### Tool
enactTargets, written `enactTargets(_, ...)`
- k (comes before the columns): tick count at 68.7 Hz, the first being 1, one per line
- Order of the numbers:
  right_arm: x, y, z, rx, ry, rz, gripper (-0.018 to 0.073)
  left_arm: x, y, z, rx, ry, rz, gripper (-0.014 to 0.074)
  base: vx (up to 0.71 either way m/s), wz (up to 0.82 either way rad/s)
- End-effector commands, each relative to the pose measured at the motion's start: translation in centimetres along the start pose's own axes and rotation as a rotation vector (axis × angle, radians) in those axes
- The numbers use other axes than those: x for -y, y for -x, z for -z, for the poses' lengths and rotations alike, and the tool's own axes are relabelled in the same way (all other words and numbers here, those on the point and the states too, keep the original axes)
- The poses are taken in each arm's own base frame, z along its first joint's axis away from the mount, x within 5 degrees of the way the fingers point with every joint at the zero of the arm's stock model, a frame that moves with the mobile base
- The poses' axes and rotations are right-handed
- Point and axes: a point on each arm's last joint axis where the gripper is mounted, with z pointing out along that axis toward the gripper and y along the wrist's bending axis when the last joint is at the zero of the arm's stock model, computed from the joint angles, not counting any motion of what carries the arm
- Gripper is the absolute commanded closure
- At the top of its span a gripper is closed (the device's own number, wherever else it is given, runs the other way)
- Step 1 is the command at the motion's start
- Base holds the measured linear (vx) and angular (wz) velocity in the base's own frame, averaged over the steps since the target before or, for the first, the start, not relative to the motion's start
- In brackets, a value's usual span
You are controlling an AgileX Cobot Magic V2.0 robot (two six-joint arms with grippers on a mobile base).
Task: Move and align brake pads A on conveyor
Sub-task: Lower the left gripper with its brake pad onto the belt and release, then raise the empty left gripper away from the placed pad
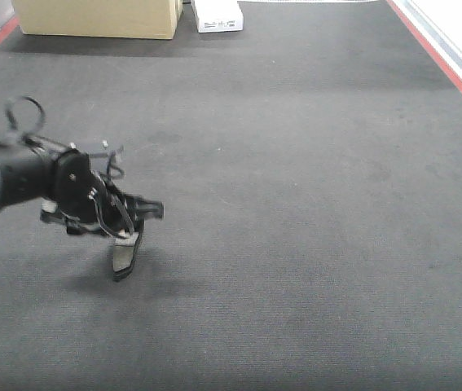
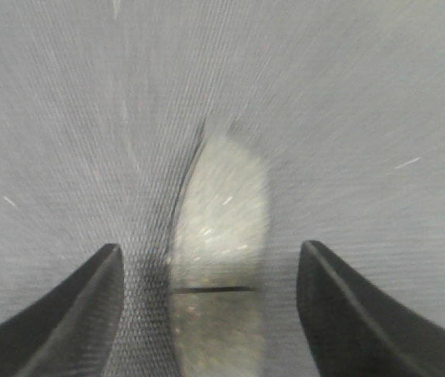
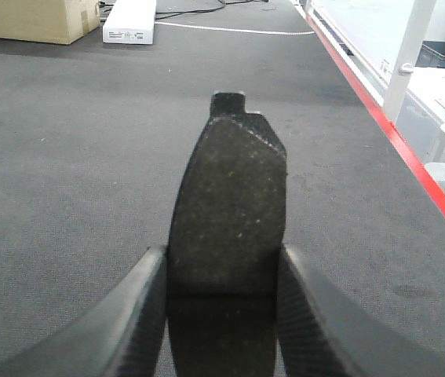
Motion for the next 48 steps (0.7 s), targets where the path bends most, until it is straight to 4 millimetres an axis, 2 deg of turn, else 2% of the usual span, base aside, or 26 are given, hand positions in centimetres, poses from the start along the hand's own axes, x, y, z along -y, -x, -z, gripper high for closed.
enactTargets(1,0.1,1.8,0.3,0.116,-0.004,0.017,0.0556,0.5,1.4,4.7,0.179,-0.059,-0.015,0.0126,0.0,0.0)
enactTargets(8,0.1,1.8,0.3,0.116,-0.004,0.017,0.0556,-0.1,0.4,6.8,0.258,-0.072,-0.042,0.013,0.0,0.0)
enactTargets(20,0.1,1.8,0.3,0.116,-0.004,0.017,0.0556,-1.6,-3.0,10.6,0.352,-0.074,-0.097,0.0178,0.0,0.0)
enactTargets(31,0.1,1.8,0.3,0.116,-0.004,0.017,0.0556,-3.0,-6.4,13.9,0.417,-0.086,-0.104,0.0255,0.0,0.0)
enactTargets(48,0.1,1.8,0.3,0.116,-0.004,0.017,0.0556,-5.1,-11.8,17.9,0.534,-0.118,-0.094,0.0397,0.0,0.0)
